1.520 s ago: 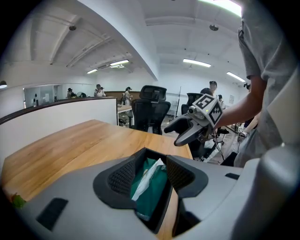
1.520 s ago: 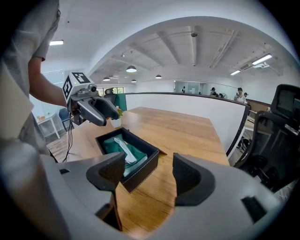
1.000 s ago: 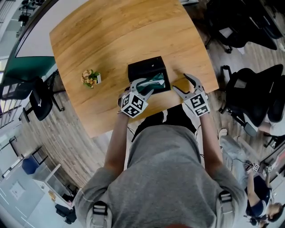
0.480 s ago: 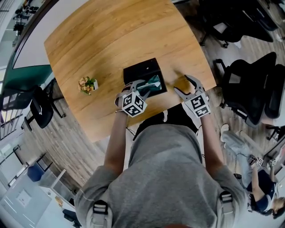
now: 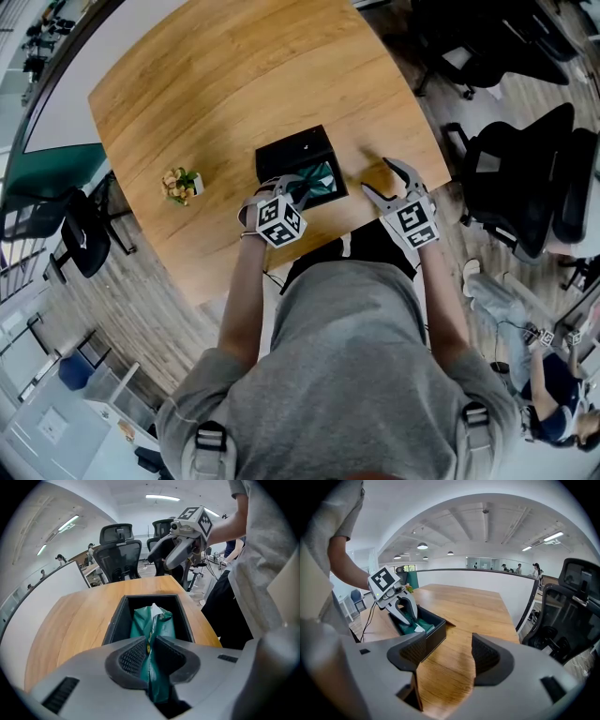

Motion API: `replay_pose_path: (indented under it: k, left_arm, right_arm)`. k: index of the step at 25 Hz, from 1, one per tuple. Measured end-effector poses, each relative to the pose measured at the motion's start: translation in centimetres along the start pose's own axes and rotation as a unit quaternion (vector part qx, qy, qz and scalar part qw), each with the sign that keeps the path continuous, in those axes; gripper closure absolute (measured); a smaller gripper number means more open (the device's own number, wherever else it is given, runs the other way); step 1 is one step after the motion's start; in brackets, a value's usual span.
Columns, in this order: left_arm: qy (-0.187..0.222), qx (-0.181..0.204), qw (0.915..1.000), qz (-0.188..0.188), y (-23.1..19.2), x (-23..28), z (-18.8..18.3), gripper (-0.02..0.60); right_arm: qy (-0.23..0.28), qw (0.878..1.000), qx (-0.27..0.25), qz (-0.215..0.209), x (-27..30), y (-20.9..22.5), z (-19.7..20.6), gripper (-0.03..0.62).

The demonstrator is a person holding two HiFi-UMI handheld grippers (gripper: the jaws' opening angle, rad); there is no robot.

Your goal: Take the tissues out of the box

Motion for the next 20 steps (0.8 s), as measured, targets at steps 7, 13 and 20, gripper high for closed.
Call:
replay_pose_path:
  k: [7,13,20]
  left_arm:
    - [-0.003,-0.001,1.0000,0.005,0.0,-0.1,-0.1,0.539]
    - [-0.002,-0.006,0.9999,-0.008,-0.2,-0.3,0.0,0.555]
    - [0.003,-0.013,0.9998,-0.013,-0.3,-1.0,0.0,0.557]
  right_arm:
    - [0.008,1.000,0.003,0.007,-0.4,0.4,-0.2,0.292]
    - [0.016,1.000,0.002,0.009,-0.4,0.4,-0.7,0.299]
    - [0.017,1.000,-0.002,0.009,-0.7,-0.1,-0.7,0.299]
Point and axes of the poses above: the fingertips, and each gripper's own axes: x forward along the fingers, y to its right, z out of its underside, the point moved 5 cm from there along -x, backward along the fingers, and after that the axes turned 4 degrees about -x, right-handed, at the moved point
